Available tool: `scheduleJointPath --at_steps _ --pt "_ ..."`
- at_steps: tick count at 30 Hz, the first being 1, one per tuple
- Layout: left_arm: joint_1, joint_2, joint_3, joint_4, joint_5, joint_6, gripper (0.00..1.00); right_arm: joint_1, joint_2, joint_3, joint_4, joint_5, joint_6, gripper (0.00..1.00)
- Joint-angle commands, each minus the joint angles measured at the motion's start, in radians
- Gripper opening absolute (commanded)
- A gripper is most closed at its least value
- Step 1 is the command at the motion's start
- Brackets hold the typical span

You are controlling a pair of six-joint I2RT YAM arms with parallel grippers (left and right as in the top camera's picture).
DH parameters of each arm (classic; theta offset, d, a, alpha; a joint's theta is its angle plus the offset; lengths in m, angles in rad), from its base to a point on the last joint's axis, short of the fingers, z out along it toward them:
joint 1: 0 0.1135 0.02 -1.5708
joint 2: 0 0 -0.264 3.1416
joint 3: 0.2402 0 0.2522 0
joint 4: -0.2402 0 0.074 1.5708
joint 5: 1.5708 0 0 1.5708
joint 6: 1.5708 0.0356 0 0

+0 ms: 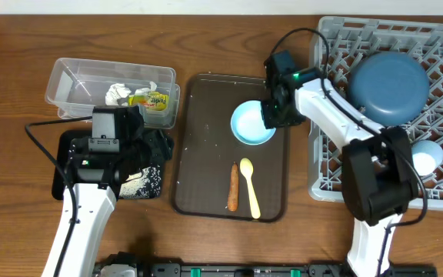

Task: Sort waste into correct bins and load items into the dishwasher rack
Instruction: 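Grasp the light-blue bowl with the right gripper and lift it toward the rack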

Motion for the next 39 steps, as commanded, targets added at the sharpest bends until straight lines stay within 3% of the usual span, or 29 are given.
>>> scheduleJointPath --at_steps 1,5,13,18,27,31,39 --pt "0.005 0.002 0.009 -0.003 0.005 0.005 0.57 0.012 0.019 0.011 0.003 0.011 0.03 0.34" --pt "0.005 0.002 0.009 -0.003 0.005 0.005 0.57 0.012 0.019 0.011 0.003 0.011 0.03 0.18" --pt "0.005 0.002 0.009 -0.003 0.005 0.005 0.57 0.004 0.003 0.011 -0.013 0.023 0.028 0.02" --pt "0.005 0.002 0.009 -0.003 0.005 0.005 0.57 -0.018 -0.076 0.012 -0.033 0.068 -0.008 0.01" --pt "0.005 0.002 0.009 -0.003 0.001 0.005 0.57 -0.124 -0.38 0.012 0.0 0.165 -0.131 0.01" --pt "0.005 0.002 0.009 -0.003 0.001 0.005 0.57 -0.192 -0.498 0.012 0.033 0.323 -0.224 0.01" --pt "0.005 0.002 0.009 -0.003 0.002 0.005 0.57 -0.313 -0.559 0.012 0.134 0.872 -0.365 0.01"
